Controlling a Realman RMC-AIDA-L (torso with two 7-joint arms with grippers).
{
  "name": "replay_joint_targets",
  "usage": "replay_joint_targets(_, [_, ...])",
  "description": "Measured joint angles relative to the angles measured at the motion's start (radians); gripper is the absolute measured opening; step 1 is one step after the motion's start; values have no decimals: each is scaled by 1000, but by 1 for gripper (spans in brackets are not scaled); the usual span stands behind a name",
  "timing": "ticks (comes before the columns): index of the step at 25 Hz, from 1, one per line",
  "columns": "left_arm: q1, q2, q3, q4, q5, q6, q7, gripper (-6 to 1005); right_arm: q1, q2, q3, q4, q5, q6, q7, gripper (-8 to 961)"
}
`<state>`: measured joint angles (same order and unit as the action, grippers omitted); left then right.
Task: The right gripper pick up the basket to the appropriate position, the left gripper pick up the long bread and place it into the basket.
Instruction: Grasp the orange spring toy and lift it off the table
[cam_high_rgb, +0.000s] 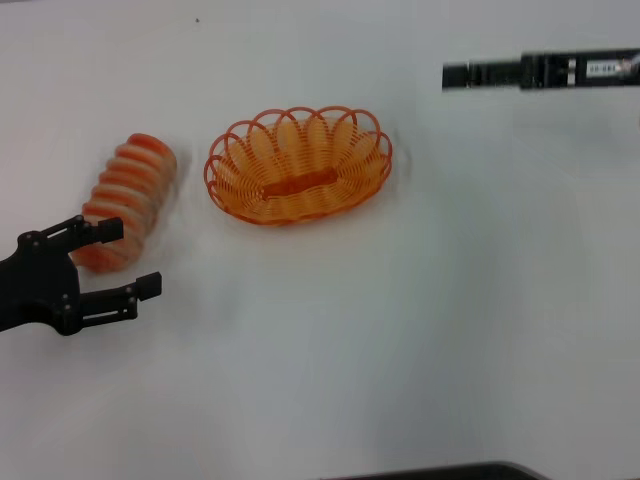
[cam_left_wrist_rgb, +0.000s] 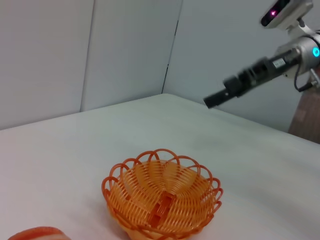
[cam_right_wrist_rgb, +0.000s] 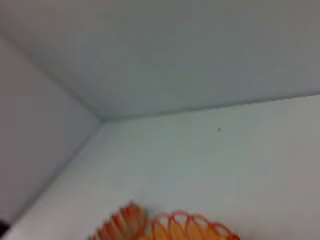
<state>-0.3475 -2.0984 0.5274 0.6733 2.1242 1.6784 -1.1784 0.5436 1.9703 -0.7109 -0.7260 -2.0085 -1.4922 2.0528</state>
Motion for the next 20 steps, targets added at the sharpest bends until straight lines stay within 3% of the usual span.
replay_joint_targets(5, [0, -1, 0, -5, -2, -1, -2, 905, -12, 2, -2, -15, -87, -47, -326, 856])
replay_joint_targets(9, [5, -1, 0, -16, -9, 1, -8, 905, -62, 52, -5, -116, -128, -66, -533, 853])
replay_joint_targets(13, [8, 2, 0, -34, -7, 1, -12, 907, -94, 107, -10, -213, -222, -44, -594, 854])
replay_joint_targets(20, [15, 8, 0, -38, -9, -16, -17, 907, -91, 117, -21, -210, -304, -24, -627, 860])
